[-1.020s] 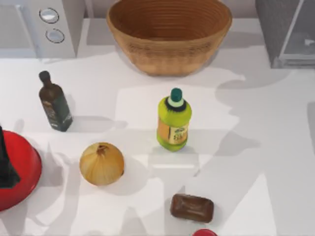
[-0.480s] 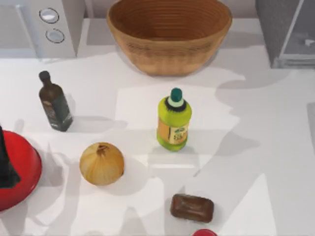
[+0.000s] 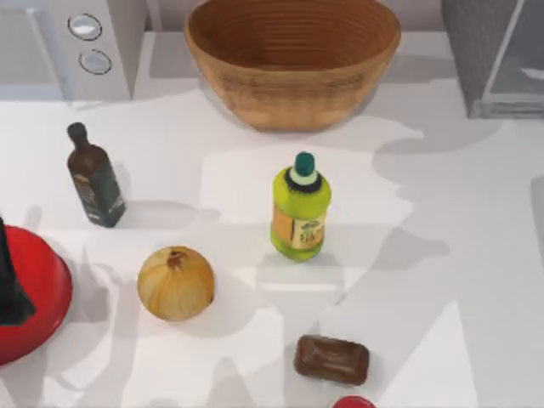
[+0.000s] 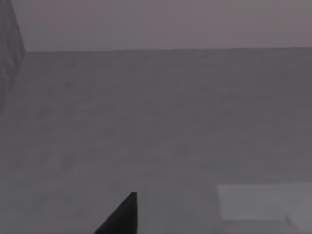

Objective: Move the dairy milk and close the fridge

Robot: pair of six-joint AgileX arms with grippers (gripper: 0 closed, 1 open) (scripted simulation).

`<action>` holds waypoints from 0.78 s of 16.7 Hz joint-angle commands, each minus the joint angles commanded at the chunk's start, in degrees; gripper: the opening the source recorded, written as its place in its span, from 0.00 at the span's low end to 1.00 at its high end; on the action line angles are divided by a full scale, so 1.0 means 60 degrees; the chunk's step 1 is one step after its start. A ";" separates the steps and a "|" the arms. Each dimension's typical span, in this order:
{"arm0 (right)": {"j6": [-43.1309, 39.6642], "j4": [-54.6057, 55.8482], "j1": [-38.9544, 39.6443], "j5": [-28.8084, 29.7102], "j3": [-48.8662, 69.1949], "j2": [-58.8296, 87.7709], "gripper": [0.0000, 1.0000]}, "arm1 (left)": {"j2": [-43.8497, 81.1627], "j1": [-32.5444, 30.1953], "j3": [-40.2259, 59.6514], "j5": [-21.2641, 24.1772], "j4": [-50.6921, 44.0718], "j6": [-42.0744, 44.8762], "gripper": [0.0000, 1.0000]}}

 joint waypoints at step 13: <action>0.0011 -0.0266 0.0162 0.0052 -0.0997 -0.1508 1.00 | 0.0000 0.0000 0.0000 0.0000 0.0000 0.0000 1.00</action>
